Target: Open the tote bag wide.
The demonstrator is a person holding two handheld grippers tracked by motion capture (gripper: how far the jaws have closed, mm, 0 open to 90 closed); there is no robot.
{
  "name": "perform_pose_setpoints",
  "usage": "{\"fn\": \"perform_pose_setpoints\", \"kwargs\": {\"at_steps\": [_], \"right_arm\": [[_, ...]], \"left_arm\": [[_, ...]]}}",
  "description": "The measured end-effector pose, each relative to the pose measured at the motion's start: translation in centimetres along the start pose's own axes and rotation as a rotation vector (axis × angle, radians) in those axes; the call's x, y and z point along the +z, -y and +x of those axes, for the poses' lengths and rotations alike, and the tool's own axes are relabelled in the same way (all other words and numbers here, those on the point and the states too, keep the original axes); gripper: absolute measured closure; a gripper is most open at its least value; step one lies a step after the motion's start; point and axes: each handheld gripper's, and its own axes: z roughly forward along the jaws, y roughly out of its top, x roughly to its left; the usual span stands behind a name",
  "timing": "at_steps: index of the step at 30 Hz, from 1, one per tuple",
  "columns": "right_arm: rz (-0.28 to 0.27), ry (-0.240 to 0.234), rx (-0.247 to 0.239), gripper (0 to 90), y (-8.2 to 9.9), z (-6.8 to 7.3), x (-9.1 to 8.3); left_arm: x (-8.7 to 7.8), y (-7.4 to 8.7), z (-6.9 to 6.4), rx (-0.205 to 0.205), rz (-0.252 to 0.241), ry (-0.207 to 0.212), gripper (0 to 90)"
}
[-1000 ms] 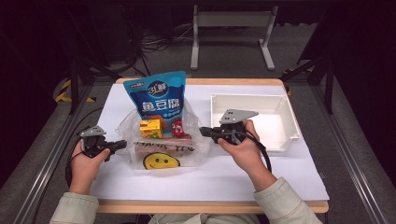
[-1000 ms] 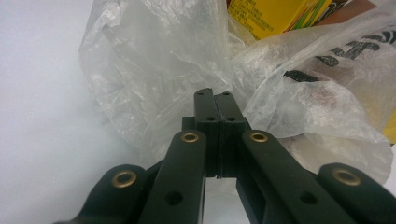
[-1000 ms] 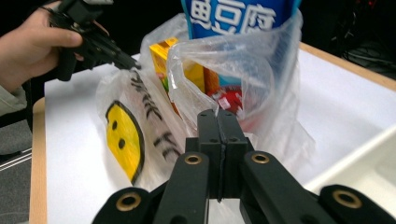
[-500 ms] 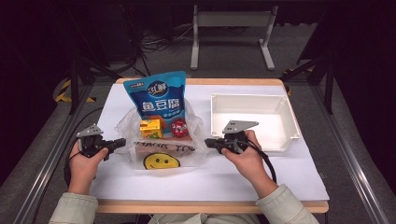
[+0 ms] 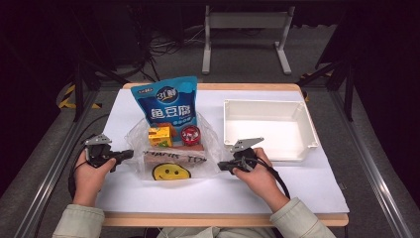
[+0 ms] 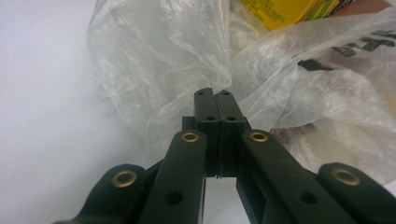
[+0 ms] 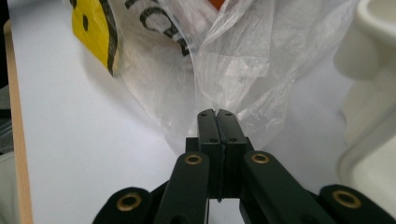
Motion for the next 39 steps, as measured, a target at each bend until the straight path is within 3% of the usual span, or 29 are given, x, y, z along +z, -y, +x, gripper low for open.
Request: {"fn": "perform_pose_setpoints", "kwargs": {"at_steps": [6,10,16,21,22,24,28,29,30,34,39], "right_arm": [[0.040,-0.017,0.018,90.0,0.5,-0.2,-0.1],[0.029,-0.026,0.015,90.0,0.2,-0.1,-0.5],[-0.069,-0.029,0.013,76.8,-1.4,0.3,-3.2],[-0.191,-0.011,0.011,55.3,-3.4,0.8,-5.4],[-0.191,-0.011,0.011,55.3,-3.4,0.8,-5.4],[-0.243,0.002,0.015,46.4,-4.2,0.9,-5.7],[-0.324,0.032,-0.015,32.8,-6.8,1.4,-5.4],[-0.324,0.032,-0.015,32.8,-6.8,1.4,-5.4],[-0.342,0.069,-0.026,30.2,-8.0,1.4,-4.9],[-0.337,0.096,-0.040,26.8,-9.2,1.3,-3.7],[-0.300,0.164,-0.046,26.3,-10.1,0.6,-1.2]], "left_arm": [[0.2,0.1,0.2,-0.020,0.018,-0.007,90.0],[-0.1,0.0,0.2,-0.010,-0.008,0.004,90.0],[-0.9,-0.3,-0.2,0.009,-0.061,0.012,90.0],[-1.2,-0.4,-0.3,0.004,-0.085,0.027,90.0],[-1.2,-0.4,-0.3,0.004,-0.085,0.027,90.0],[-1.3,-0.5,-0.4,0.007,-0.088,0.027,90.0],[-1.4,-0.7,-0.6,0.030,-0.089,0.016,90.0],[-1.4,-0.7,-0.6,0.030,-0.089,0.016,90.0],[-1.3,-0.7,-0.7,0.021,-0.090,0.025,90.0],[-1.4,-0.7,-0.6,0.031,-0.087,0.023,90.0],[-1.6,-0.6,-0.6,0.031,-0.102,0.024,90.0]]}}
